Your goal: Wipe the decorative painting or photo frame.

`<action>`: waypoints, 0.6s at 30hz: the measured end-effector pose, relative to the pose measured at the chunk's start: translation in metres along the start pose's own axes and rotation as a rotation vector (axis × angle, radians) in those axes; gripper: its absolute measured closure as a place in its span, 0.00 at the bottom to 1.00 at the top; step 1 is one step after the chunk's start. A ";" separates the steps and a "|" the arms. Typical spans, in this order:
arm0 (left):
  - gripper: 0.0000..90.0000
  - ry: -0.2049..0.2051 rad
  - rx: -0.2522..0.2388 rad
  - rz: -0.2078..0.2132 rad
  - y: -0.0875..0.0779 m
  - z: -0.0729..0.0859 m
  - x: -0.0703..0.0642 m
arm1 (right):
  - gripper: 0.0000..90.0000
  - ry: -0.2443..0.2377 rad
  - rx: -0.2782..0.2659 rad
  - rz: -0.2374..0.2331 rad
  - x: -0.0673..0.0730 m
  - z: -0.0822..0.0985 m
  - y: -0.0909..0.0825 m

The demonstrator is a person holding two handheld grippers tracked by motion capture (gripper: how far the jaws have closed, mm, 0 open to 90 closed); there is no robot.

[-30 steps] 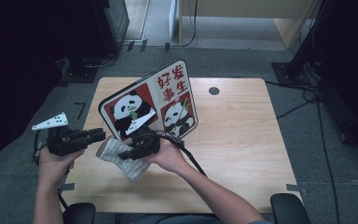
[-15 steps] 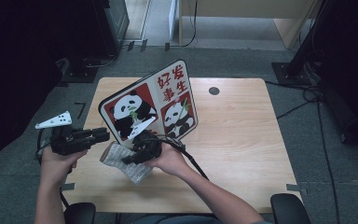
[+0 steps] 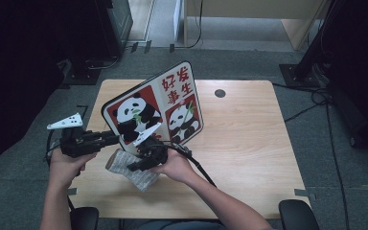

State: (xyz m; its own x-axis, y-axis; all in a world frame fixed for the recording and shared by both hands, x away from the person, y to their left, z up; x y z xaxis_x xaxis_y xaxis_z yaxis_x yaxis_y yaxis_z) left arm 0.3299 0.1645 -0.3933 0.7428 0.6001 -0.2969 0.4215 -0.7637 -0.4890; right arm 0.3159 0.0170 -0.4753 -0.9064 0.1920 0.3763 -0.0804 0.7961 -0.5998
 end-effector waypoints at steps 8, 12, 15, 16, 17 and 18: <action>0.73 -0.011 0.017 0.005 0.012 0.001 0.000 | 0.76 0.005 0.010 -0.004 -0.001 0.004 0.002; 0.73 -0.009 0.023 0.006 0.015 0.001 0.001 | 0.76 0.002 0.013 -0.006 -0.002 0.006 0.003; 0.75 -0.002 0.021 0.000 0.018 0.001 0.001 | 0.76 -0.002 0.012 -0.011 -0.003 0.008 0.004; 0.76 -0.002 0.021 0.000 0.018 0.001 0.001 | 0.76 -0.002 0.012 -0.011 -0.003 0.008 0.004; 0.76 -0.002 0.017 0.001 0.019 0.001 0.001 | 0.76 0.001 0.014 -0.010 -0.003 0.008 0.004; 0.80 0.000 0.016 -0.001 0.020 0.001 0.002 | 0.76 0.003 0.018 -0.011 -0.003 0.009 0.004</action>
Point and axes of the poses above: each handheld gripper's, and its own axes: y roughly forward along the jaws, z roughly out of its underside, x roughly to its left, the point moved 6 cm from there along y, roughly forward along the jaws, and after that the axes turned 3 degrees about -z, right-handed, at the moved point
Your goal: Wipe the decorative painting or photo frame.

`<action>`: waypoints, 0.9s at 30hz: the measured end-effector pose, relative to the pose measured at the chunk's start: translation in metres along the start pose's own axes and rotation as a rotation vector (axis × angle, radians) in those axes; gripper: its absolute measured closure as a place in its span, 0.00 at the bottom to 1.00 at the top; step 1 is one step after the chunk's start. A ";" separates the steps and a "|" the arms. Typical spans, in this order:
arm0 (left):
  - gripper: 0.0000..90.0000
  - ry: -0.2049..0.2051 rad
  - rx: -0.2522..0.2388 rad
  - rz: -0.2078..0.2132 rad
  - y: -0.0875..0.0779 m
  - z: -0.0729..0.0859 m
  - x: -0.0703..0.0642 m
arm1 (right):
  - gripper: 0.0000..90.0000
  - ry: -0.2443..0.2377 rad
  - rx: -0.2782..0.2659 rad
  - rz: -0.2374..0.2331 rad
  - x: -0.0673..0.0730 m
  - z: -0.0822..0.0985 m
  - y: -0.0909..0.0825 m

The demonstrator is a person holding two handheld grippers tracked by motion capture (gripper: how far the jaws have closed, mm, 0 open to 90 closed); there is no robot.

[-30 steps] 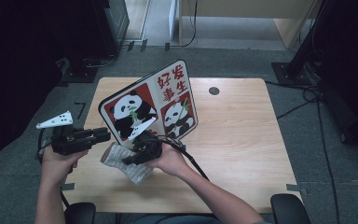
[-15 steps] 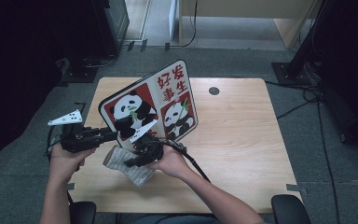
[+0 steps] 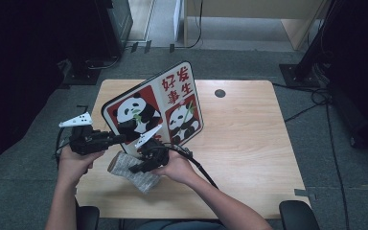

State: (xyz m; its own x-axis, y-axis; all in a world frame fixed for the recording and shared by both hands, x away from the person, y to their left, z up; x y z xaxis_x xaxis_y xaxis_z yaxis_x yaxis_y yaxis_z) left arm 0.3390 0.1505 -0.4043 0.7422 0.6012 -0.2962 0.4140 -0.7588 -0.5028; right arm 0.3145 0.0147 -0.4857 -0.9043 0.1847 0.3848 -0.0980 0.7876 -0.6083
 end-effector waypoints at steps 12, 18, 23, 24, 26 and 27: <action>0.88 0.015 0.000 -0.012 0.001 0.000 -0.002 | 0.76 -0.012 0.002 -0.002 -0.005 0.007 -0.001; 0.88 0.018 0.005 -0.004 0.002 0.000 -0.003 | 0.76 -0.026 0.000 -0.005 -0.007 0.011 -0.003; 0.88 0.020 0.005 -0.004 0.002 0.000 -0.004 | 0.76 -0.027 0.006 -0.003 -0.007 0.013 -0.005; 0.88 0.023 0.008 -0.004 0.002 0.000 -0.004 | 0.76 -0.031 0.010 -0.005 -0.008 0.014 -0.006; 0.88 0.023 0.009 -0.003 0.002 0.000 -0.004 | 0.76 -0.037 0.013 -0.003 -0.008 0.015 -0.007; 0.88 0.024 0.009 -0.003 0.002 0.000 -0.004 | 0.76 -0.039 0.015 0.000 -0.009 0.017 -0.008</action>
Point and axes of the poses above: each handheld gripper's, and its own axes: y roughly forward along the jaws, z roughly out of its underside, x roughly to its left, the point moved 6 cm from there along y, roughly forward along the jaws, and after that the axes turned 3 degrees about -z, right-handed, at the moved point
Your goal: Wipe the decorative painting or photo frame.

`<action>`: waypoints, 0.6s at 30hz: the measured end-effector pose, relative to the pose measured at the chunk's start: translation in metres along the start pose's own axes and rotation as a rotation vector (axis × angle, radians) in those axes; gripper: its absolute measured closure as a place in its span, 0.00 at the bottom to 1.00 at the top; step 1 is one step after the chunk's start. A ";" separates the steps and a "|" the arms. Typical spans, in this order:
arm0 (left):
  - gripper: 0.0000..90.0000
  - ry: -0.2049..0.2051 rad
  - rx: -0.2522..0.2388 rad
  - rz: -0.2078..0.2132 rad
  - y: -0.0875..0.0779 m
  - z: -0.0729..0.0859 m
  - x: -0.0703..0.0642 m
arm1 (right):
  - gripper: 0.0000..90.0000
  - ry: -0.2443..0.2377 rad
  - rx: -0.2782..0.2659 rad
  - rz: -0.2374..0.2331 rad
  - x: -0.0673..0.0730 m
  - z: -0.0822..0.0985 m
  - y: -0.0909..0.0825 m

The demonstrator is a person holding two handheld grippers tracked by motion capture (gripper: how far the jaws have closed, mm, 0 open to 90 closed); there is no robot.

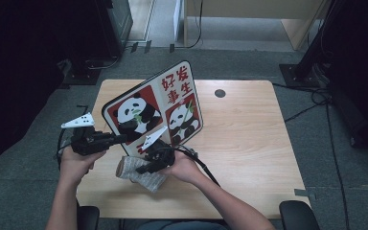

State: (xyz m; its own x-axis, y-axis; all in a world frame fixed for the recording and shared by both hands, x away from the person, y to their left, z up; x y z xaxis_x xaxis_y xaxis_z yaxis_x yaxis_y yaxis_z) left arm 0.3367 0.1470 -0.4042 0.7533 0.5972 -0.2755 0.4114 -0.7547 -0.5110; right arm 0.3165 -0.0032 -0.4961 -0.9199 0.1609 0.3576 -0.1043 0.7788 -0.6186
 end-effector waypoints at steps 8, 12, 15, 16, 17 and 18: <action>0.88 0.001 0.005 -0.002 0.000 0.000 -0.001 | 0.77 0.000 0.008 0.007 -0.004 0.006 -0.007; 0.88 -0.001 0.006 -0.001 0.000 0.000 -0.001 | 0.77 0.000 0.022 0.018 -0.008 0.013 -0.013; 0.88 -0.004 0.005 0.001 0.000 0.000 -0.001 | 0.77 0.004 0.027 0.030 -0.012 0.016 -0.018; 0.88 -0.004 0.006 0.003 0.000 0.000 0.000 | 0.77 0.010 0.028 0.038 -0.013 0.016 -0.020; 0.88 -0.005 0.006 0.004 0.000 0.000 0.000 | 0.77 0.014 0.027 0.045 -0.015 0.017 -0.022; 0.88 -0.005 0.006 0.004 0.000 0.000 0.000 | 0.77 0.016 0.024 0.052 -0.017 0.017 -0.023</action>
Point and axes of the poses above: each handheld gripper's, and its own axes: y roughly forward along the jaws, z roughly out of its underside, x roughly to its left, the point moved 6 cm from there along y, roughly forward along the jaws, and after that the axes turned 3 degrees about -z, right-handed, at the moved point
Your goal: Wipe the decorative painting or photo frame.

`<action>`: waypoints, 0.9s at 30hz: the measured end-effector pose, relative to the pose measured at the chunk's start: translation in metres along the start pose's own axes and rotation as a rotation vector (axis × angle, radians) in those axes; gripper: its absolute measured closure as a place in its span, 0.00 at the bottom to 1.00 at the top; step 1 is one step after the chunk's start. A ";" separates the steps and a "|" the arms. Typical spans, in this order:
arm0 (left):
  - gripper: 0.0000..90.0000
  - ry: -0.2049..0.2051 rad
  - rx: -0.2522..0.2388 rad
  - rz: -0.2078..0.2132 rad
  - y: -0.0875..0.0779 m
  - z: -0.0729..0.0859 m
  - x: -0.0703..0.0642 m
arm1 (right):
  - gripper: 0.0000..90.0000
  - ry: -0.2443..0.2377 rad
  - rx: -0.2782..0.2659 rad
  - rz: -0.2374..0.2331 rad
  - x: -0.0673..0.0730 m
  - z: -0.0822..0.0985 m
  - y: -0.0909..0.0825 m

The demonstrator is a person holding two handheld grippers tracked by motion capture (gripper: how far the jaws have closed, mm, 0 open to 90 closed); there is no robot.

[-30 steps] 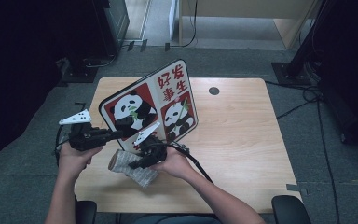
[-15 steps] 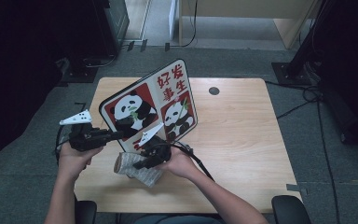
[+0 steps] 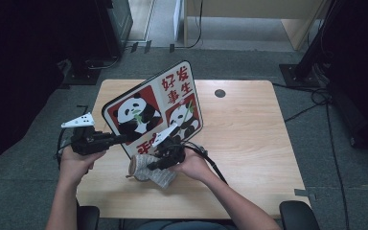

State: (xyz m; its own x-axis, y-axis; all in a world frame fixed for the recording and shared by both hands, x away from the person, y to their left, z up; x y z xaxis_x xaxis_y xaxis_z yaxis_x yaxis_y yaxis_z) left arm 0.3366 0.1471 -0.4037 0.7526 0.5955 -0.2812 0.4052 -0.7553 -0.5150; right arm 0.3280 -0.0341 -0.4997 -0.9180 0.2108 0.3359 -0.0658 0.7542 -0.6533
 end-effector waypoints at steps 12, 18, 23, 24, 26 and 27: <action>0.87 -0.011 -0.009 0.008 0.000 0.000 0.001 | 0.78 -0.019 -0.057 -0.042 0.007 -0.007 -0.025; 0.87 -0.010 -0.009 0.007 0.000 0.000 0.001 | 0.78 -0.029 -0.096 -0.044 0.011 -0.015 -0.046; 0.87 -0.006 -0.006 0.004 0.000 0.000 0.001 | 0.78 -0.030 -0.123 -0.037 0.012 -0.026 -0.065; 0.87 -0.006 -0.006 0.004 0.000 0.000 0.001 | 0.78 -0.027 -0.126 -0.034 0.013 -0.029 -0.069; 0.87 -0.006 -0.006 0.003 0.000 0.000 0.001 | 0.78 -0.030 -0.140 -0.035 0.013 -0.034 -0.076; 0.87 -0.007 -0.006 0.004 0.000 0.000 0.001 | 0.78 -0.033 -0.147 -0.028 0.012 -0.037 -0.080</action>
State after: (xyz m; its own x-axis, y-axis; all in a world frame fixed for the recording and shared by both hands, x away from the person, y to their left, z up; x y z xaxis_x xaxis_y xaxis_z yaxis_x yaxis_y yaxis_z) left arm 0.3373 0.1474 -0.4042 0.7506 0.5945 -0.2884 0.4055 -0.7590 -0.5094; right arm 0.3361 -0.0689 -0.4183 -0.9290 0.1700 0.3287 -0.0358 0.8428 -0.5370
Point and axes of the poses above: each handheld gripper's, and its own axes: y roughly forward along the jaws, z roughly out of its underside, x roughly to its left, the point moved 6 cm from there along y, roughly forward along the jaws, and after that the axes turned 3 degrees about -z, right-handed, at the moved point
